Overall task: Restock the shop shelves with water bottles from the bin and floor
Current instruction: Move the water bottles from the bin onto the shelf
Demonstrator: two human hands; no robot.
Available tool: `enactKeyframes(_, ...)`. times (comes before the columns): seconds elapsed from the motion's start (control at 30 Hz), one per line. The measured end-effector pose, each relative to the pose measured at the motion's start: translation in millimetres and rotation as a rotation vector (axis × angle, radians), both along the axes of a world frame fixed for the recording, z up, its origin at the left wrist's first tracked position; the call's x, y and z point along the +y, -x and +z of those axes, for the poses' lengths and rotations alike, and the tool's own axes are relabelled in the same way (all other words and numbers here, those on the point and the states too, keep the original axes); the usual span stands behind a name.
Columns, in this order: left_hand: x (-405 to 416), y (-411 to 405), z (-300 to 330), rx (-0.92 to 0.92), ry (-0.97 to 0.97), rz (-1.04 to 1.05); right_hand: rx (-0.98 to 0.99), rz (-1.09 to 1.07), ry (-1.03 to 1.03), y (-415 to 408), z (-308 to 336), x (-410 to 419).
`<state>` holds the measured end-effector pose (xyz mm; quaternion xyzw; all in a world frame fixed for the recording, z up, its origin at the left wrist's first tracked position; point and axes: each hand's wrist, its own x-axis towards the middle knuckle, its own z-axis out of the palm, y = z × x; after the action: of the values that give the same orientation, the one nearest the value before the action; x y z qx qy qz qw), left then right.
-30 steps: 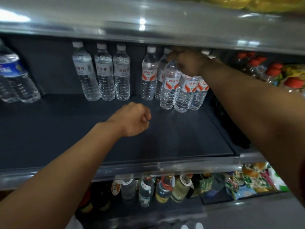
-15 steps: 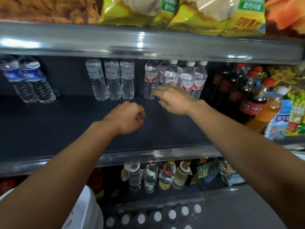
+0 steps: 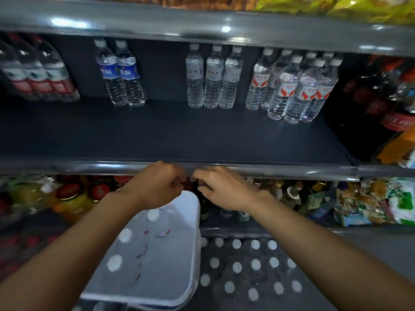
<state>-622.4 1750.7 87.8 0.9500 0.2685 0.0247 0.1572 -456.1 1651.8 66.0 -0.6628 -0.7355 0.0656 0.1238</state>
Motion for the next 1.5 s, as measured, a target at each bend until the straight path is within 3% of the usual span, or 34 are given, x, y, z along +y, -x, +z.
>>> enactKeyframes(0.43, 3, 160, -79, 0.168, 0.116, 0.185, 0.169, 0.172, 0.233, 158, -89, 43)
enactKeyframes(0.9, 15, 197, -101, 0.142, 0.149, 0.201, 0.040, 0.212, 0.432, 200, -141, 53)
enactKeyframes(1.13, 14, 192, -91, 0.129, 0.158, 0.189, 0.147, 0.183, 0.428, 186, -131, 41)
enactKeyframes(1.5, 15, 152, -57, 0.046, 0.076, 0.153, 0.207, 0.063, 0.320, 125, -59, 24)
